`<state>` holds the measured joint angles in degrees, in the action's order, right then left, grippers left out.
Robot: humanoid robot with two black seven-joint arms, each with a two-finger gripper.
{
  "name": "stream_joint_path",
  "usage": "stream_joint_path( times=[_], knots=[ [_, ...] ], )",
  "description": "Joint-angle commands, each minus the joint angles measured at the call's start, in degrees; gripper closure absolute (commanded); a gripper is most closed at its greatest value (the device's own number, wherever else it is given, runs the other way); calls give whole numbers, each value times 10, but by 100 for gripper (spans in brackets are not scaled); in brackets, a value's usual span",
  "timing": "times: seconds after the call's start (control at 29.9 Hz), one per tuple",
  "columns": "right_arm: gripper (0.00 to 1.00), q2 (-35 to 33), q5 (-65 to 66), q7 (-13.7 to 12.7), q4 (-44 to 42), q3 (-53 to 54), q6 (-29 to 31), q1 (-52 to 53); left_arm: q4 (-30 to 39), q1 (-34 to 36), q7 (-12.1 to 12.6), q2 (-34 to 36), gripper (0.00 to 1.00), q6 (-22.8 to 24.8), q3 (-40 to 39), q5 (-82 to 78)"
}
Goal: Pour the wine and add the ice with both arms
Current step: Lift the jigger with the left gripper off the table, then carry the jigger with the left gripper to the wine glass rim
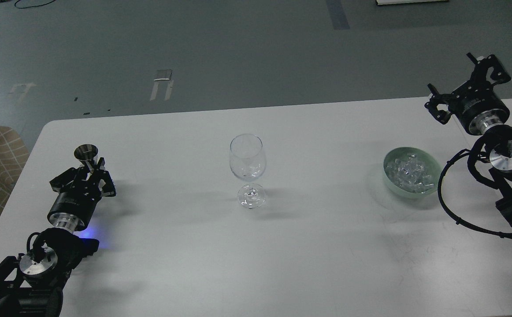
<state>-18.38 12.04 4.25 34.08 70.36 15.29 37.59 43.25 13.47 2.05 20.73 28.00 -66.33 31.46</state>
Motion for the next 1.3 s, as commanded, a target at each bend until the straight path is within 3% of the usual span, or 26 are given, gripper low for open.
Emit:
stream_joint_path(
  times=[0.0,0.5,0.6,0.7,0.87,0.94,1.07,1.27],
  knots=[
    [0,-3,0,0,0,-1,0,-8,3,-3,-19,0,100,0,-1,-10],
    [0,-2,-1,0,1,0,0,-19,101,2,-8,19,100,0,8,-17],
    [0,-2,-1,0,1,0,0,-19,134,-1,1,28,100,0,9,-17],
    [0,-2,-1,1,-1,0,0,-19,177,-1,28,37,100,0,10,-17],
    [0,0,-1,1,-1,0,0,-19,186,4,33,37,95,-22,10,-17],
    [0,-2,-1,1,-1,1,0,-19,186,17,34,37,100,-26,32,-17],
    [0,-3,-1,1,-5,0,2,-18,188,42,34,36,100,-26,79,-17],
    [0,-10,-1,1,-9,0,3,-20,245,45,33,30,100,-28,153,-43]
  ],
)
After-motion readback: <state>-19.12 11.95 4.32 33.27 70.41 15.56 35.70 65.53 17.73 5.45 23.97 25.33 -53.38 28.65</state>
